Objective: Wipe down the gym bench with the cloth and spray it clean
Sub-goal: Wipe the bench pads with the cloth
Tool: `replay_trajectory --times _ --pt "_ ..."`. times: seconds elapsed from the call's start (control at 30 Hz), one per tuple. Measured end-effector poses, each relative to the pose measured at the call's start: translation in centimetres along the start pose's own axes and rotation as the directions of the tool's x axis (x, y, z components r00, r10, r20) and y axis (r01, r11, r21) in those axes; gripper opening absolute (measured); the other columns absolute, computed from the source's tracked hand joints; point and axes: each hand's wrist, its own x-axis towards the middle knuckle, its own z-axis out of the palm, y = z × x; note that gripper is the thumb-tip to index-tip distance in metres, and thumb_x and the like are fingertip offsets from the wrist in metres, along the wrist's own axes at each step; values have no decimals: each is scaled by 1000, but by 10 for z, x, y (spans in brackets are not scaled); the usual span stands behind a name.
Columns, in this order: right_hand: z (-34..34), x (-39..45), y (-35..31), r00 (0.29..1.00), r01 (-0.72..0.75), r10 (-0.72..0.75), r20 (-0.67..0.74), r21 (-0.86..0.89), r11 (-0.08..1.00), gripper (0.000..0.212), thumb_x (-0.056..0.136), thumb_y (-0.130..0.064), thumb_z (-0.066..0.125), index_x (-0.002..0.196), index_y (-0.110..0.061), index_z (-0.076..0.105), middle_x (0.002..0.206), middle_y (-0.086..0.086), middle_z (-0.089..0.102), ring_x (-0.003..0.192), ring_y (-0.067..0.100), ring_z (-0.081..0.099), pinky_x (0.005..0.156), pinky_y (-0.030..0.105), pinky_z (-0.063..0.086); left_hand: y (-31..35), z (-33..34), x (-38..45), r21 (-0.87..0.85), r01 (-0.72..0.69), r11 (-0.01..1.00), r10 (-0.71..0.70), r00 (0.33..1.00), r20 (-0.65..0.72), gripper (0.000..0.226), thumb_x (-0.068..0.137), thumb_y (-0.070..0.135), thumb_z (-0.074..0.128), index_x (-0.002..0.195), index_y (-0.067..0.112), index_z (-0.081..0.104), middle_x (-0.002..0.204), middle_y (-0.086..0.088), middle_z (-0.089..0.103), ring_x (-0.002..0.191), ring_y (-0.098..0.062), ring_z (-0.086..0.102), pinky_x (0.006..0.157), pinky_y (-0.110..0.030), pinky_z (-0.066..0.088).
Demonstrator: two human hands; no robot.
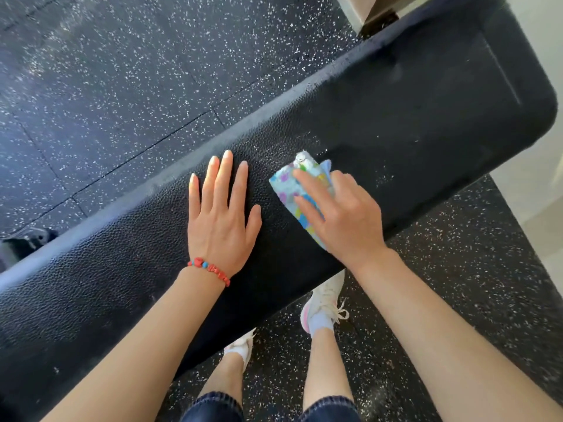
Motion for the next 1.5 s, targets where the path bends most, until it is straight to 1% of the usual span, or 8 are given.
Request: replay_trajectory --times 0.2,0.4,0.53,0.73,0.87,1.0,1.23,1.5 --pt "5 55 59 838 -539 545 -23 116 834 39 91 -32 46 128 -23 53 107 18 56 94 34 52 65 37 40 0 4 0 10 6 1000 -5 1000 -25 58 91 34 35 141 5 34 150 -19 28 139 -34 21 113 -51 10" --pt "13 47 -17 984 -177 176 19 151 973 29 84 -23 60 111 -14 67 78 15 62 65 30 57 51 33 44 0 5 0 17 8 1000 -8 999 -41 58 91 34 35 141 4 34 149 -20 29 138 -34 21 113 -50 9" --pt "26 66 -8 970 120 -133 204 74 990 56 98 -30 1 134 -20 43 119 12 57 92 27 50 77 38 41 1 3 1 27 9 1000 -8 999 -43 57 91 33 37 139 2 36 148 -22 31 137 -35 23 112 -51 11" --pt "15 106 66 919 -394 390 61 92 914 38 95 -36 43 131 -25 48 110 16 54 101 32 51 71 39 42 17 -2 8 -7 35 999 -35 992 -117 54 91 29 40 137 -1 39 145 -24 34 136 -37 27 112 -52 16" --pt "10 89 50 960 -277 273 55 85 957 35 93 -30 48 125 -19 56 101 17 59 89 32 55 61 36 42 44 4 23 -44 32 999 -37 993 -110 56 92 31 39 138 0 38 146 -23 33 136 -37 27 112 -52 16" --pt "5 59 62 976 212 -201 87 -140 967 31 95 -10 40 95 -14 71 96 3 72 63 24 59 52 31 47 55 13 26 -15 55 998 -55 997 -57 58 92 34 36 140 2 35 148 -20 30 138 -35 24 112 -50 13" --pt "-9 70 145 925 -381 381 15 46 924 40 94 -37 42 130 -22 51 110 21 56 96 36 54 70 40 44 54 18 26 19 48 999 -47 997 -67 58 92 34 37 140 3 35 148 -21 30 138 -35 24 113 -49 11" --pt "-17 7 90 1000 -8 6 29 60 998 29 87 -26 55 108 -11 68 65 13 56 52 27 53 43 29 44 78 11 39 -38 44 998 -47 995 -85 56 92 31 38 138 0 38 146 -23 33 136 -38 27 112 -51 13"
